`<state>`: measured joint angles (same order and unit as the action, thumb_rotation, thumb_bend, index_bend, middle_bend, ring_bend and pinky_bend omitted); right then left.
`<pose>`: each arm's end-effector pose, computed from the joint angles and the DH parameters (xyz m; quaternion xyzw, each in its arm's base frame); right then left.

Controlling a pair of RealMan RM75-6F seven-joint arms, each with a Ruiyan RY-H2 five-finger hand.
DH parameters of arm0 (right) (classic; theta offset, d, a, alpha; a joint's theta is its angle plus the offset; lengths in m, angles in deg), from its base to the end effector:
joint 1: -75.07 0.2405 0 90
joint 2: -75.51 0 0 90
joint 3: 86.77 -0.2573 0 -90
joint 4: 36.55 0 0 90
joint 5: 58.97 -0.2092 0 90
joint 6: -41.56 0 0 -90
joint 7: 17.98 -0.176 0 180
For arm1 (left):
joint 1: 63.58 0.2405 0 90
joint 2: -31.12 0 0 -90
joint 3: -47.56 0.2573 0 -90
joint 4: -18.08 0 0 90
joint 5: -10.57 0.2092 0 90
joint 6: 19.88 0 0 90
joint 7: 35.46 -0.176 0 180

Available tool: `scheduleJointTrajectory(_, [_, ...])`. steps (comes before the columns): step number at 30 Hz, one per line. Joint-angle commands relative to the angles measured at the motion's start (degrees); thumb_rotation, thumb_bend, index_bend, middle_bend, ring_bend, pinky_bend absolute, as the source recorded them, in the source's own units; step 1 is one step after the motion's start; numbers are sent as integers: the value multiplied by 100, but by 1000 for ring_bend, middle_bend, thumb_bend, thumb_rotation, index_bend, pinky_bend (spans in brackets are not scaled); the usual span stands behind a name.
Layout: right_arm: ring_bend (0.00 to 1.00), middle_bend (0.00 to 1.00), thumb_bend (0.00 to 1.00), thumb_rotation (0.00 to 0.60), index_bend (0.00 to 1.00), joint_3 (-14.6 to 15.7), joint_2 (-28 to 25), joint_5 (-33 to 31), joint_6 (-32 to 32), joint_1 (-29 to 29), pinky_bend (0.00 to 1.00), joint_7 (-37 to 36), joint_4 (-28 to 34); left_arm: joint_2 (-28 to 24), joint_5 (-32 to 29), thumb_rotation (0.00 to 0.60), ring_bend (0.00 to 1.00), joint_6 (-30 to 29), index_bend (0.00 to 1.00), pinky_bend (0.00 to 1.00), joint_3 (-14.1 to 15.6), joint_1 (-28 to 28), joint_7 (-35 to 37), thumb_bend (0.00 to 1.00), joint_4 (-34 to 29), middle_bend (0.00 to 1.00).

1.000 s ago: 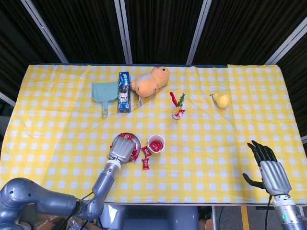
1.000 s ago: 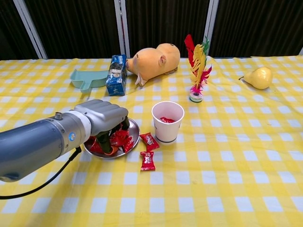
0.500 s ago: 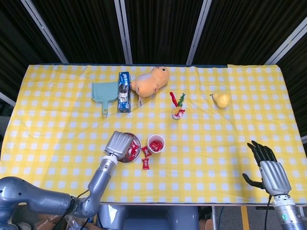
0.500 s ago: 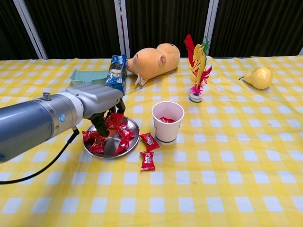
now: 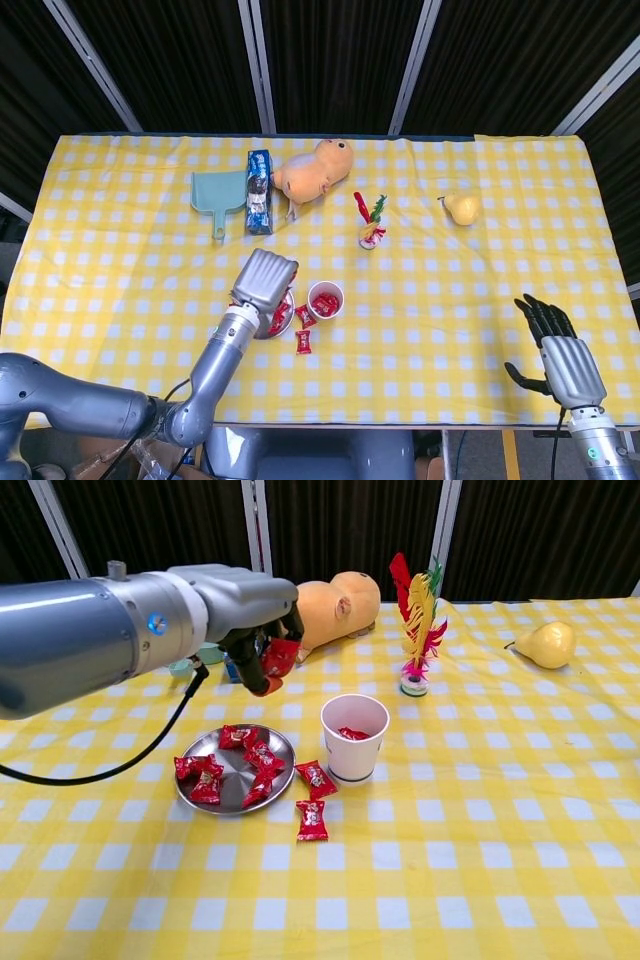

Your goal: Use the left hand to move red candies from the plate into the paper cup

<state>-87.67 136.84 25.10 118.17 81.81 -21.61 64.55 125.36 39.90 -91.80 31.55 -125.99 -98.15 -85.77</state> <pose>-0.2941 -0.2102 0.1334 0.5942 -0.4853 0.3835 0.5142 -0.0053 0.3536 -0.0408 -0.7872 -0.2877 -0.2915 0.4611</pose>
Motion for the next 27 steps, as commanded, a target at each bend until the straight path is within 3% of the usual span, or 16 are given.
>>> scheduleJointTrajectory(1, [0,0,341,600,0,-6,-10,-11,-6,2,0,-23,2,251,-154,600,843,49,536,935,-162,-261,-140,425,183,624])
scheduleJointTrajectory(14, [0,0,341,600,0,13,-50,-19,-61,11,0,-79,33,1324,-516,600,843,220,534,935,-321,-1011,-402,424,1354,604])
scheduleJointTrajectory(27, [0,0,341,600,0,8,-48,-16,-56,13,0,-103,24,1484,-456,600,843,179,393,935,-246,-1029,-296,269,1535,476])
